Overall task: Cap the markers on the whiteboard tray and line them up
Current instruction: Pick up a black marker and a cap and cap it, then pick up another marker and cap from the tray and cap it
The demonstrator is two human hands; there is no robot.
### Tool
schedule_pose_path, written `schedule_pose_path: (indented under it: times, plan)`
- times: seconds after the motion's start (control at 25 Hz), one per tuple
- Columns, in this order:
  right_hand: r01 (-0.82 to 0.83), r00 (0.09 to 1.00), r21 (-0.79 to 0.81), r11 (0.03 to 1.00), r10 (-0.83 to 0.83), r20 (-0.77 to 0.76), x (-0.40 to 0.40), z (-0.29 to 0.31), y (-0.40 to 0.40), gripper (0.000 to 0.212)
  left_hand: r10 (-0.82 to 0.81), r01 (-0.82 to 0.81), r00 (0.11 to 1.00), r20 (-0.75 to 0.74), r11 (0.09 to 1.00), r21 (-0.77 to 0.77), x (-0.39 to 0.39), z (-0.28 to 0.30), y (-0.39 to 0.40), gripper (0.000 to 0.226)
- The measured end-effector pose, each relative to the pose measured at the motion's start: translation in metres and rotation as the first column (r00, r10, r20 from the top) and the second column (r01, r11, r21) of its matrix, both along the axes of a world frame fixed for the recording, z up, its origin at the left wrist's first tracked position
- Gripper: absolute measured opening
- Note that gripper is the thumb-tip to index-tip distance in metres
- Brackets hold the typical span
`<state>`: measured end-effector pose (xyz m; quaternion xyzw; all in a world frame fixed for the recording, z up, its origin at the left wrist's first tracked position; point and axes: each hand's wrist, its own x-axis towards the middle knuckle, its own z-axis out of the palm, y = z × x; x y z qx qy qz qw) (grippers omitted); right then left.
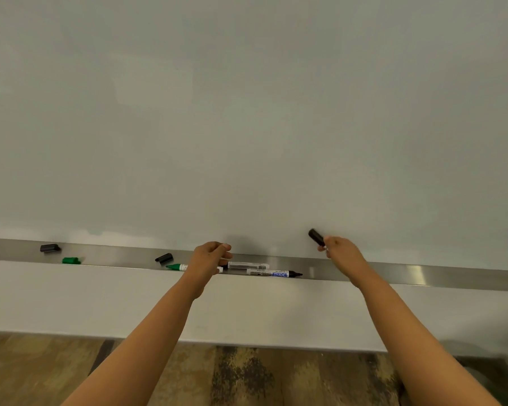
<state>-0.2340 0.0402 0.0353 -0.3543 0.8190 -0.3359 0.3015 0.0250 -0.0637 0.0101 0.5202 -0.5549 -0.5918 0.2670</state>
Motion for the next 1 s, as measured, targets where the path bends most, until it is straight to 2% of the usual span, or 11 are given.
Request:
schedule_pose_path:
  times: [0.04, 0.08, 0.16, 0.28, 0.48, 0.56, 0.64, 0.76, 0.88, 1.0]
  plan:
    - [-0.055, 0.963, 0.117, 0.992, 0.084, -0.257, -0.009, -0.01, 0.002, 0.039, -0.007, 0.007, 1.0, 0.006, 1.0, -0.006, -0.002, -0.001, 0.0, 0.024]
    - [-0.079, 0.906, 0.208, 0.975, 0.157, -0.393, -0.017, -0.021, 0.004, 0.035, -0.011, 0.011, 1.0, 0.006, 1.0, -0.006, -0.003, -0.003, 0.0, 0.021]
    - [-0.121, 0.825, 0.322, 0.939, 0.276, -0.493, -0.031, -0.044, 0.012, 0.03, -0.012, 0.012, 1.0, 0.004, 1.0, 0.003, -0.003, -0.006, 0.002, 0.017]
    - [-0.178, 0.789, 0.321, 0.93, 0.33, -0.518, -0.042, -0.073, 0.022, 0.023, 0.007, -0.007, 1.0, 0.026, 1.0, 0.008, 0.0, -0.009, 0.002, 0.015]
    - [-0.108, 0.741, 0.287, 0.952, 0.27, -0.616, -0.033, -0.077, 0.021, 0.025, 0.037, -0.039, 0.998, 0.046, 0.999, 0.024, 0.01, -0.011, 0.001, 0.015]
    - [-0.086, 0.732, 0.222, 0.971, 0.213, -0.647, -0.014, -0.068, 0.013, 0.021, 0.052, -0.053, 0.997, 0.049, 0.998, 0.017, 0.015, -0.012, 0.0, 0.016]
    - [-0.169, 0.736, 0.091, 0.982, 0.187, -0.651, 0.014, -0.053, -0.001, 0.018, 0.06, -0.061, 0.997, 0.048, 0.998, 0.007, 0.019, -0.012, -0.002, 0.016]
    - [-0.437, 0.72, 0.018, 0.899, 0.361, -0.593, 0.067, -0.033, -0.035, 0.021, 0.084, -0.084, 0.995, 0.046, 0.996, 0.003, 0.03, -0.013, -0.003, 0.016]
    - [-0.564, 0.632, 0.149, 0.812, 0.54, -0.556, 0.112, -0.028, -0.067, 0.024, 0.098, -0.098, 0.994, 0.051, 0.995, -0.005, 0.046, -0.014, -0.004, 0.016]
    - [-0.547, 0.472, 0.382, 0.745, 0.651, -0.594, 0.133, -0.036, -0.085, 0.021, 0.136, -0.134, 0.988, 0.066, 0.99, -0.033, 0.066, -0.014, -0.01, 0.016]
